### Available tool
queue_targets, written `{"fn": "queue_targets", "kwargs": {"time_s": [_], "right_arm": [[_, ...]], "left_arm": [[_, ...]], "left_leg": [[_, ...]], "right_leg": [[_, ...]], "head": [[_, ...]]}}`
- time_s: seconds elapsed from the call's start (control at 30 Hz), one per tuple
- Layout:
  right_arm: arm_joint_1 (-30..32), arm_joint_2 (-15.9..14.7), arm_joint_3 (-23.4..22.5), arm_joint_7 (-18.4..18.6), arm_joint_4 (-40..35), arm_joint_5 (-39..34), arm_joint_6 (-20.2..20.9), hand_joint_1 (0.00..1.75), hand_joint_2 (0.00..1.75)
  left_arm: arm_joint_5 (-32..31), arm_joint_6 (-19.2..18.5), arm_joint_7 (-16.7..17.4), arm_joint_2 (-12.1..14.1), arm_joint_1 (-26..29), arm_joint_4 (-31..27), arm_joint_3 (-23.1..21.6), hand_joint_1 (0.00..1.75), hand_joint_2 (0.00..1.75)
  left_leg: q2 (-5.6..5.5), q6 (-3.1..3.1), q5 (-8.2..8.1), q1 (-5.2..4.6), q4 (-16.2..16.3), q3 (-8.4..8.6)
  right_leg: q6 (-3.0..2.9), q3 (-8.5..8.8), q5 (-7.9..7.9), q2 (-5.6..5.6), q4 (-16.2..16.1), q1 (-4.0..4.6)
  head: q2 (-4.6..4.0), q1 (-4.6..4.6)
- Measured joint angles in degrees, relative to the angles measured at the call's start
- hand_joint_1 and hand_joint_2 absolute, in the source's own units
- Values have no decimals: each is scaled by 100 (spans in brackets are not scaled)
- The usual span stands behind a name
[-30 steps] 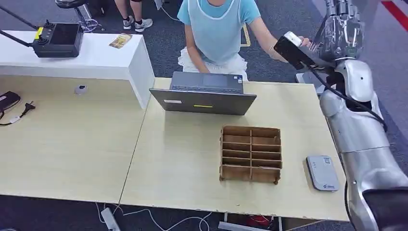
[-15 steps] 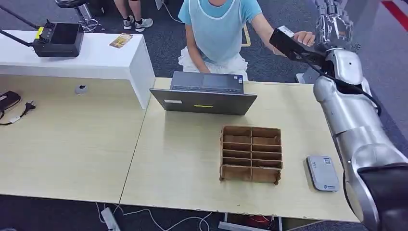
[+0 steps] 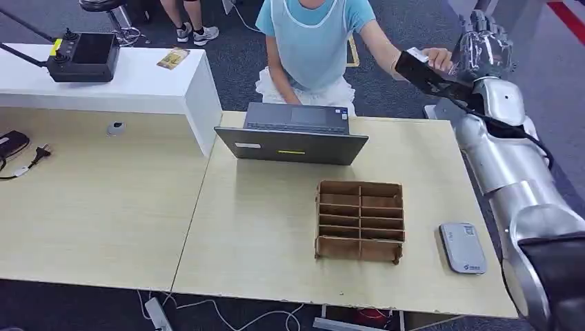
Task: Pass the card to the sensor for recognition and then transmit it.
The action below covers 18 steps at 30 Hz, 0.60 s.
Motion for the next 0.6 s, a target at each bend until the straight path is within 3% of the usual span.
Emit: {"fn": "queue_targets", "kwargs": {"time_s": [0.03,0.07,0.13,0.17,0.23,0.6], "right_arm": [[0,-13,0,0,20,0,-13,44,175],[0,-31,0,0,42,-2,-24,133,175],[0,-48,-4,0,77,-39,-33,148,175],[0,-53,-9,0,90,-46,-33,164,175],[0,-68,-22,0,105,-63,-33,175,175],[0,-87,-39,-9,123,-151,-28,175,175]], "left_arm": [[0,0,0,0,0,0,0,0,0],[0,0,0,0,0,0,0,0,0],[0,0,0,0,0,0,0,0,0],[0,0,0,0,0,0,0,0,0],[-4,2,0,0,1,0,-2,0,0],[0,7,0,0,2,0,-9,0,0]], "left_leg": [[0,0,0,0,0,0],[0,0,0,0,0,0],[0,0,0,0,0,1],[0,0,0,0,0,1],[0,0,0,0,0,1],[0,0,0,0,0,0]], "right_leg": [[0,0,0,0,0,0],[0,0,0,0,0,0],[0,-1,0,0,0,0],[0,-1,0,0,0,0],[0,-1,0,0,0,1],[0,-1,0,1,0,0]], "head": [[0,0],[0,-2],[0,0],[0,-2],[0,-2],[0,0]]}}
